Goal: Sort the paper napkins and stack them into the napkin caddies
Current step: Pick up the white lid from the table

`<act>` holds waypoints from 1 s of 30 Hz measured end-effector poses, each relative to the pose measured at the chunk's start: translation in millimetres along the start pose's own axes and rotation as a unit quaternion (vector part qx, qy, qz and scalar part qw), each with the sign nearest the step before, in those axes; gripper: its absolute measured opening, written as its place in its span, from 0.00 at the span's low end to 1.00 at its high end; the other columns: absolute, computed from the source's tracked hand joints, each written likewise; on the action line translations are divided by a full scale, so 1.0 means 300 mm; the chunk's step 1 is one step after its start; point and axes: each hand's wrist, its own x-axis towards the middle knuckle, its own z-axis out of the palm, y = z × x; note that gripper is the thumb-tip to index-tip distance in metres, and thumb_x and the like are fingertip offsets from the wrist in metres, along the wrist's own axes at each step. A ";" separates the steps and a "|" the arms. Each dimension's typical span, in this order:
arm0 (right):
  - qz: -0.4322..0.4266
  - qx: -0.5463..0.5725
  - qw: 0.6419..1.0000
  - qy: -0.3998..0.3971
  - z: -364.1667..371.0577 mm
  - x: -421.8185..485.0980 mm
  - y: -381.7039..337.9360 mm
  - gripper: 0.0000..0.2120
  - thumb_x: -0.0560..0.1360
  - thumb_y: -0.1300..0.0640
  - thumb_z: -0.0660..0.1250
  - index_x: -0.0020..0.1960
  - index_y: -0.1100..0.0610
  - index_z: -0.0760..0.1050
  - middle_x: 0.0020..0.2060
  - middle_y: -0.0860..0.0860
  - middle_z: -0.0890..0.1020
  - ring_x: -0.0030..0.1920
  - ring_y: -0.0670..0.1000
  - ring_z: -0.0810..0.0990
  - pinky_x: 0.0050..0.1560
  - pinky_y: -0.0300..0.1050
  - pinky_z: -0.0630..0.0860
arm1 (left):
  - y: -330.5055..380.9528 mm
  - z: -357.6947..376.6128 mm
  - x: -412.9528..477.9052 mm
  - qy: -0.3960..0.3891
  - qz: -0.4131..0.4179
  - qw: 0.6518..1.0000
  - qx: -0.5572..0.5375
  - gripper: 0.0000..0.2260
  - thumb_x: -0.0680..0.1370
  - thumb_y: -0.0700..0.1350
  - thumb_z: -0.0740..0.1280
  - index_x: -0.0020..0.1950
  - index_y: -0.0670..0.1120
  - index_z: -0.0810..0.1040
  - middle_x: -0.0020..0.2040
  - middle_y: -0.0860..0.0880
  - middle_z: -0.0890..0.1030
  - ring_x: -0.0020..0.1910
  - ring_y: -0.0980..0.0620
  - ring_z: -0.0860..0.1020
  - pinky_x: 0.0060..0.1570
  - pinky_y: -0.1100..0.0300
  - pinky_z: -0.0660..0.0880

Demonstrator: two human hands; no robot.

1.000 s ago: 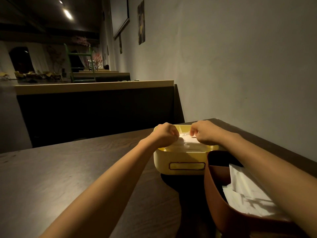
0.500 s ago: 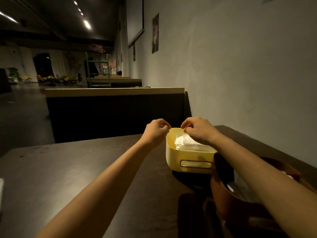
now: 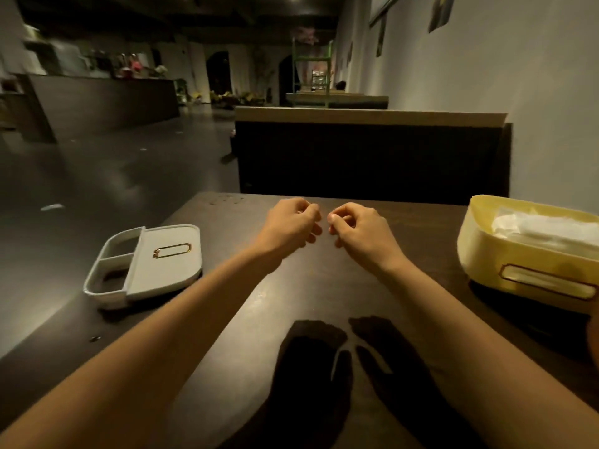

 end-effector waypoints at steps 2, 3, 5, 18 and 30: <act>-0.025 0.016 0.999 0.011 0.062 0.076 -0.003 0.12 0.80 0.57 0.59 0.56 0.64 0.75 0.48 0.57 0.80 0.45 0.49 0.78 0.44 0.36 0.75 | -0.036 -0.035 0.065 0.018 0.008 1.000 0.003 0.11 0.82 0.44 0.56 0.52 0.40 0.75 0.42 0.45 0.78 0.41 0.51 0.78 0.43 0.58 0.76; -0.033 0.028 0.999 0.016 0.105 0.134 0.006 0.12 0.80 0.58 0.59 0.57 0.64 0.74 0.48 0.56 0.79 0.45 0.48 0.77 0.42 0.33 0.74 | -0.063 -0.050 0.117 0.028 0.009 1.000 0.012 0.10 0.83 0.44 0.56 0.51 0.41 0.75 0.41 0.47 0.78 0.40 0.52 0.77 0.42 0.59 0.76; -0.047 0.045 0.997 0.030 0.155 0.216 0.010 0.12 0.80 0.58 0.58 0.58 0.64 0.73 0.47 0.54 0.77 0.45 0.47 0.77 0.40 0.29 0.73 | -0.099 -0.078 0.195 0.040 0.015 0.999 0.033 0.10 0.83 0.45 0.56 0.51 0.42 0.74 0.40 0.49 0.77 0.39 0.54 0.77 0.39 0.62 0.76; 0.131 0.071 0.980 -0.132 0.365 0.437 -0.278 0.10 0.79 0.56 0.61 0.57 0.58 0.75 0.45 0.47 0.77 0.45 0.46 0.78 0.42 0.33 0.73 | -0.130 -0.583 0.312 0.172 -0.176 0.959 0.143 0.09 0.81 0.47 0.59 0.51 0.43 0.75 0.44 0.48 0.79 0.42 0.52 0.77 0.44 0.59 0.76; 0.331 -0.028 0.870 -0.363 0.692 0.352 -0.354 0.16 0.78 0.54 0.58 0.60 0.63 0.69 0.58 0.60 0.72 0.56 0.57 0.73 0.52 0.49 0.71 | -0.477 -0.800 0.038 0.111 -0.557 0.811 0.139 0.21 0.79 0.48 0.57 0.68 0.38 0.66 0.63 0.38 0.72 0.58 0.39 0.73 0.54 0.46 0.74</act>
